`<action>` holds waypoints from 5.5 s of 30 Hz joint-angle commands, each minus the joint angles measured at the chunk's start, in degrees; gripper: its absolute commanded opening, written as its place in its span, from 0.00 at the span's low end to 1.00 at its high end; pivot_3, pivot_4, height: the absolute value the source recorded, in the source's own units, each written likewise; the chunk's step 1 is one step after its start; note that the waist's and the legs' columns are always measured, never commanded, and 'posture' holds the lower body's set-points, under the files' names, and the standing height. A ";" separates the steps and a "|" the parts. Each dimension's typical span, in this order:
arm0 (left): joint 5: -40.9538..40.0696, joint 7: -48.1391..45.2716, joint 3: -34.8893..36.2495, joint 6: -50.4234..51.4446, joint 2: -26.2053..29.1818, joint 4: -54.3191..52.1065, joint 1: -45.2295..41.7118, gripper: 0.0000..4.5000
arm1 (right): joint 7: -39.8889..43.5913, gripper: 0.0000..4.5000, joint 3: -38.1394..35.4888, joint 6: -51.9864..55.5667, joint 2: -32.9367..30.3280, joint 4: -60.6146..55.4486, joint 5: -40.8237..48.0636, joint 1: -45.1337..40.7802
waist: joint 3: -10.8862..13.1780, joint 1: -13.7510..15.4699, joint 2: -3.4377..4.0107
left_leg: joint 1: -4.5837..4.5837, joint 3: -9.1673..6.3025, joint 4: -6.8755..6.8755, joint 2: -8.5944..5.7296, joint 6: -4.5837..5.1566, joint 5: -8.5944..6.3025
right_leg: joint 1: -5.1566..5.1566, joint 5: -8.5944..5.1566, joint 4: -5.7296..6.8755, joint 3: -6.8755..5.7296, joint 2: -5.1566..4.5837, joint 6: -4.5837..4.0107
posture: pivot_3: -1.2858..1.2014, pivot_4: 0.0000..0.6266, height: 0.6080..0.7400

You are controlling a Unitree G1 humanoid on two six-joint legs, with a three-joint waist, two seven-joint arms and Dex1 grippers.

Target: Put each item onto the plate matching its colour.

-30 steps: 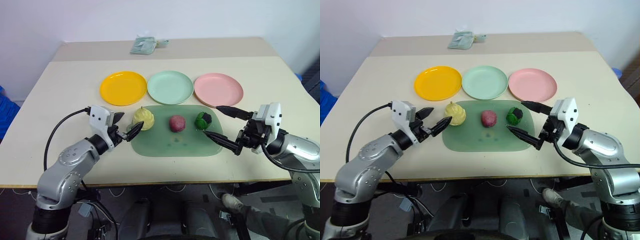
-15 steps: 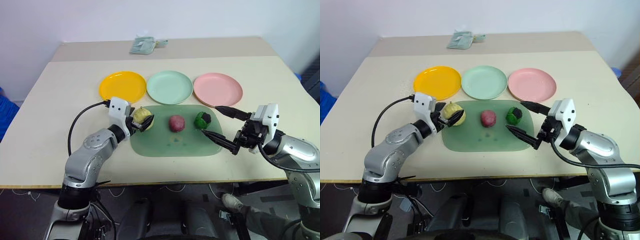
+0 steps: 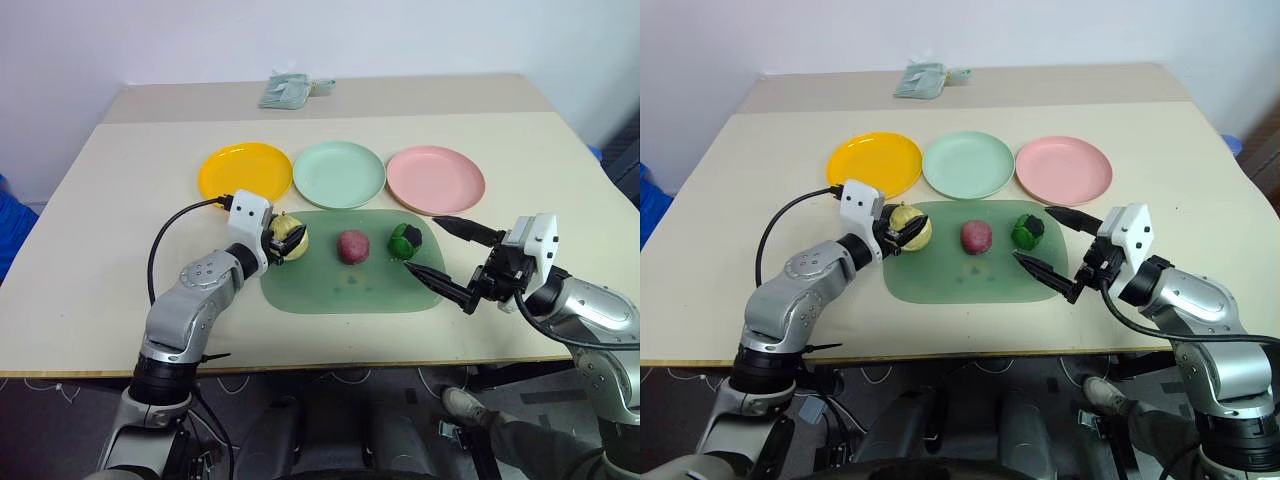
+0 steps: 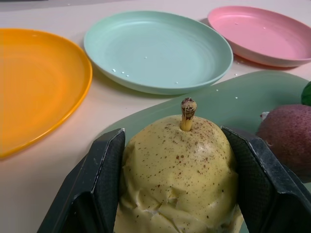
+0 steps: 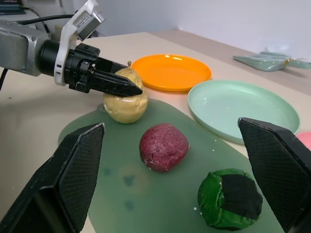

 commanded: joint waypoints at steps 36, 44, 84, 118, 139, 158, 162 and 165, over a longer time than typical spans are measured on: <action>10.95 10.69 17.58 -46.08 -3.35 81.95 -43.50 0.99 | -8.31 1.00 4.63 -1.71 7.23 2.01 -5.25 -12.96 | 0.16 -0.15 -0.29 | -0.18 0.00 0.42 -0.13 0.08 -0.04 | -0.04 0.20 0.11 -0.11 0.01 0.37 | 0.52 0.24 1.00; 5.45 0.22 12.86 -32.31 -3.60 39.36 -25.67 0.99 | -9.85 1.00 5.09 -0.14 7.20 0.33 -5.30 -13.08 | 0.14 -0.54 -0.26 | -0.19 0.03 0.41 -0.11 0.04 -0.03 | -0.09 0.21 0.13 0.02 -0.01 0.37 | 0.52 0.24 1.00; -19.98 -58.27 29.52 -25.42 30.03 -9.51 34.39 0.99 | -4.30 1.00 23.53 18.29 9.59 18.57 -14.84 -29.18 | 0.07 -0.66 -0.13 | -0.14 0.03 -0.09 0.01 0.04 -0.04 | -0.25 -0.01 -0.05 0.08 -0.19 -0.18 | 0.52 0.24 1.00; -18.64 -47.88 23.35 -26.40 23.87 -13.72 32.82 1.00 | -7.89 0.61 7.81 4.59 10.58 47.80 -17.52 -53.73 | 0.08 -1.58 -0.10 | -0.11 0.02 -0.19 0.01 -0.01 -0.02 | -0.31 0.01 -0.04 0.05 -0.15 -0.15 | 0.52 0.24 1.00; -17.30 -34.06 18.62 -23.20 20.74 -21.96 31.00 1.00 | -17.05 0.95 7.55 -26.04 14.74 101.48 -32.70 -66.00 | 0.15 -2.12 0.00 | -0.11 0.20 -0.31 0.03 -0.07 0.03 | -0.41 0.10 0.01 0.19 0.02 0.00 | 0.52 0.24 1.00; -18.65 -39.20 16.32 -23.51 22.16 -18.23 28.51 1.00 | 2.14 0.99 3.50 0.79 7.14 45.80 -18.23 -39.41 | 0.15 -1.55 0.06 | -0.11 0.03 -0.22 0.02 -0.05 0.01 | -0.30 0.10 0.02 0.14 -0.03 0.01 | 0.52 0.24 1.00; -18.85 -42.19 16.52 -23.65 23.36 -16.35 27.64 1.00 | -0.61 0.99 2.30 10.48 6.33 28.30 -14.45 -29.00 | 0.16 -1.66 0.18 | -0.10 0.06 -0.22 0.04 -0.06 0.02 | -0.34 0.10 0.05 0.19 -0.05 0.00 | 0.52 0.24 1.00; -19.38 -43.41 16.35 -23.23 23.58 -15.29 26.23 1.00 | -3.59 0.99 1.33 15.56 6.96 19.97 -11.93 -23.39 | 0.14 -1.49 0.17 | -0.10 0.04 -0.23 0.06 -0.06 0.02 | -0.32 0.09 0.03 0.16 -0.05 -0.01 | 0.52 0.24 1.00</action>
